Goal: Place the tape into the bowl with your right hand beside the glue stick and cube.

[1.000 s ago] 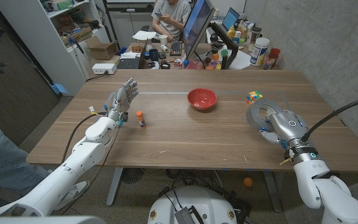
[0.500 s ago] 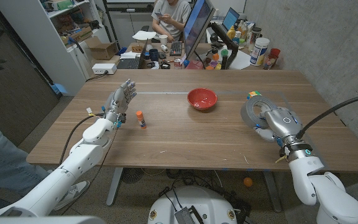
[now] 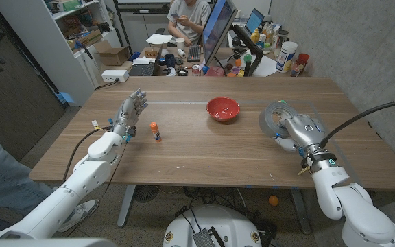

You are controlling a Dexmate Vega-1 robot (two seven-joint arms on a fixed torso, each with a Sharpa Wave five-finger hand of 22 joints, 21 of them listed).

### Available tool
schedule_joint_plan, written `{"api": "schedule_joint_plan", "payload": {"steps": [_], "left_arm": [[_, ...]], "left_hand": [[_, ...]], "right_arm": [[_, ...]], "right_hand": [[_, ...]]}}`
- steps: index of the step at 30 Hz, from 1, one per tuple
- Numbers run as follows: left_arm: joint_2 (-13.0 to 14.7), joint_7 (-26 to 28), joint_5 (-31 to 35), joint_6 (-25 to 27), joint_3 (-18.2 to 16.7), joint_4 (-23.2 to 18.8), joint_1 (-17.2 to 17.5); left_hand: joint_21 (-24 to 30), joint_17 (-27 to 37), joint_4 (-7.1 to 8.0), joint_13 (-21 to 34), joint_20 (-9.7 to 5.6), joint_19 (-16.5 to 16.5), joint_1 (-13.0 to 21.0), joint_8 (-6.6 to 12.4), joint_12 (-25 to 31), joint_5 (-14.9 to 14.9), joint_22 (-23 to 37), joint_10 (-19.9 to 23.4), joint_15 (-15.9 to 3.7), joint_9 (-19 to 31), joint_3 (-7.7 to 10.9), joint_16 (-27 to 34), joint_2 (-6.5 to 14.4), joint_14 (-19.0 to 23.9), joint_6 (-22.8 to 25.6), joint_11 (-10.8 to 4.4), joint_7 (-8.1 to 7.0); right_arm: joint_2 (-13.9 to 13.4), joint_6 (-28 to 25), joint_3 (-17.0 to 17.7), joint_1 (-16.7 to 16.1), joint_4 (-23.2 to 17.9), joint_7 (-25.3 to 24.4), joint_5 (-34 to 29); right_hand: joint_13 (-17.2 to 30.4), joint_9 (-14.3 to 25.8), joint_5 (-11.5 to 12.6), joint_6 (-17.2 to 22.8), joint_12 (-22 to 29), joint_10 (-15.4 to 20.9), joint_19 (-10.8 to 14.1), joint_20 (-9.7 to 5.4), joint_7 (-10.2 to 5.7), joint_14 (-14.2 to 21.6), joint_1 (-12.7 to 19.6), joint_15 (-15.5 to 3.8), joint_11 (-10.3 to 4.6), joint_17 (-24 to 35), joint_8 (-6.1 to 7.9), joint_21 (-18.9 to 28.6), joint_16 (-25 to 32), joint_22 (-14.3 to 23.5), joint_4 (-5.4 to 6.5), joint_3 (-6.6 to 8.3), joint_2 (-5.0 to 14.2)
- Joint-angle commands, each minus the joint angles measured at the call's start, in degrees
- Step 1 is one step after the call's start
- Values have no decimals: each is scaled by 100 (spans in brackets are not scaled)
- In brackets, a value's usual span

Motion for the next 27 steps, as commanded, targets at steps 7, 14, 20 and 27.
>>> {"api": "schedule_joint_plan", "payload": {"steps": [7, 14, 20, 27], "left_arm": [[52, -94, -96, -113, -133, 83, 56], [98, -70, -102, -116, -192, 49, 88], [97, -77, -110, -111, -198, 57, 95], [95, -78, -95, -104, -186, 50, 81]], "left_hand": [[-24, 24, -34, 7, 3, 53, -51, -6, 8, 34, 11, 9, 17, 31, 12, -1, 10, -15, 52, 13, 12], [-34, 23, -39, 7, 8, 54, -50, -6, 7, 33, 12, 9, 12, 31, 14, -2, 13, -18, 53, 28, 15], [-43, 23, -45, 7, 6, 59, -49, -4, 6, 33, 12, 5, 15, 31, 16, -2, 15, -16, 60, 17, 18], [-53, 23, -51, 7, 6, 61, -48, -1, 5, 33, 12, 2, 15, 31, 18, -2, 17, -17, 68, 26, 15]], "right_arm": [[293, 526, -305, 676, 158, 458, -436], [405, 711, -318, 812, 227, 582, -525], [493, 860, -338, 907, 285, 653, -611], [604, 1051, -367, 1061, 353, 750, -689]], "right_hand": [[28, 23, 50, 865, -29, 132, 155, 36, -601, 102, 828, -175, -138, -2, 14, 39, -8, 21, 14, -37, 880], [34, 23, 46, 868, -39, 134, 164, 59, -603, 110, 843, -175, -138, 6, 12, 34, -8, 21, 9, -59, 888], [38, 23, 45, 873, -47, 145, 161, 67, -603, 115, 841, -187, -139, -5, 10, 24, -31, 21, 15, -70, 894], [43, 23, 41, 873, -59, 148, 155, 73, -600, 115, 845, -201, -139, 8, 7, 14, -32, 21, 21, -97, 909]]}}
